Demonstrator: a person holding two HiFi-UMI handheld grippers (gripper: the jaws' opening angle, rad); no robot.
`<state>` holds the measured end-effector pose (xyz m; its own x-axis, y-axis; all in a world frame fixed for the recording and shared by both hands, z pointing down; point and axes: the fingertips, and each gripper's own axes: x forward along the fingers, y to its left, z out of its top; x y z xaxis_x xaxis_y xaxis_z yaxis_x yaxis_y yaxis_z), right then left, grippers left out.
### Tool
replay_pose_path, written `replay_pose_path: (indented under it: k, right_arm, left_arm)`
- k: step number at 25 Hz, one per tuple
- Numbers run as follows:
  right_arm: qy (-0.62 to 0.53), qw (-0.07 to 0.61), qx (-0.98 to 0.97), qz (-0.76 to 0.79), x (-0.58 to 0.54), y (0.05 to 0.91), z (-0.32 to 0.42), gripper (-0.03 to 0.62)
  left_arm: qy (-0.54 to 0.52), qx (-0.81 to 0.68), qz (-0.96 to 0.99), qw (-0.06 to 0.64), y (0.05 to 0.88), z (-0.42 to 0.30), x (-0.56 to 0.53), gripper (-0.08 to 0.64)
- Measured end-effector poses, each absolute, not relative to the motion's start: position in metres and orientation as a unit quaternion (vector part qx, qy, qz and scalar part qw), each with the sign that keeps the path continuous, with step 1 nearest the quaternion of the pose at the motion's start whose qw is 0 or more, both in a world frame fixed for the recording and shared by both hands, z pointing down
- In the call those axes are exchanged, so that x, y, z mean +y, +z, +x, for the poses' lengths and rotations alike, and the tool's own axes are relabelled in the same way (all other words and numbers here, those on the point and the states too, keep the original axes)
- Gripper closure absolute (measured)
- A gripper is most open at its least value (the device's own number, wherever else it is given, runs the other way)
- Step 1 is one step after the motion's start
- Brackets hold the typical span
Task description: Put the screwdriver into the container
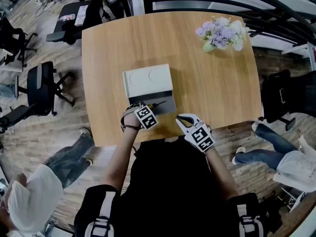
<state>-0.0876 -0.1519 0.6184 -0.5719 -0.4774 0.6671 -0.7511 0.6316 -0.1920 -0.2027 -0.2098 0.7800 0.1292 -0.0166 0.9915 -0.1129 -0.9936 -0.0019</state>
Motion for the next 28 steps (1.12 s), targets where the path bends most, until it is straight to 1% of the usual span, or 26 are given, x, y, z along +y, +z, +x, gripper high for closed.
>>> replay_pose_path:
  k: [4, 6, 8, 12, 21, 22, 24, 25, 26, 28]
  right_arm:
    - [0.233, 0.293, -0.857, 0.354, -0.151, 0.617, -0.088, 0.559]
    - [0.233, 0.294, -0.857, 0.353, -0.15, 0.616, -0.085, 0.56]
    - [0.233, 0.294, -0.857, 0.354, -0.15, 0.616, -0.083, 0.56]
    - [0.231, 0.295, -0.857, 0.353, -0.151, 0.615, -0.08, 0.56]
    - [0.218, 0.292, -0.865, 0.346, -0.153, 0.611, -0.078, 0.559]
    - [0.215, 0.29, -0.866, 0.345, -0.154, 0.609, -0.079, 0.56]
    - [0.205, 0.288, -0.87, 0.342, -0.155, 0.604, -0.079, 0.559]
    - [0.201, 0.288, -0.873, 0.339, -0.155, 0.602, -0.077, 0.558]
    - [0.198, 0.288, -0.875, 0.335, -0.155, 0.601, -0.075, 0.56]
    - [0.195, 0.287, -0.879, 0.326, -0.153, 0.601, -0.069, 0.56]
  left_arm:
    - [0.645, -0.046, 0.761, 0.052, 0.776, -0.201, -0.21, 0.437]
    - [0.641, -0.044, 0.764, 0.055, 0.775, -0.2, -0.211, 0.408]
    - [0.638, -0.04, 0.767, 0.058, 0.773, -0.201, -0.212, 0.394]
    - [0.644, -0.037, 0.763, 0.045, 0.773, -0.207, -0.213, 0.387]
    - [0.614, -0.053, 0.785, 0.06, 0.755, -0.205, -0.208, 0.387]
    - [0.61, -0.052, 0.789, 0.063, 0.752, -0.206, -0.206, 0.394]
    - [0.603, -0.057, 0.793, 0.063, 0.749, -0.208, -0.204, 0.453]
    - [0.599, -0.069, 0.795, 0.06, 0.747, -0.21, -0.206, 0.458]
    - [0.593, -0.086, 0.798, 0.06, 0.745, -0.21, -0.208, 0.479]
    - [0.571, -0.125, 0.808, 0.075, 0.734, -0.209, -0.209, 0.504]
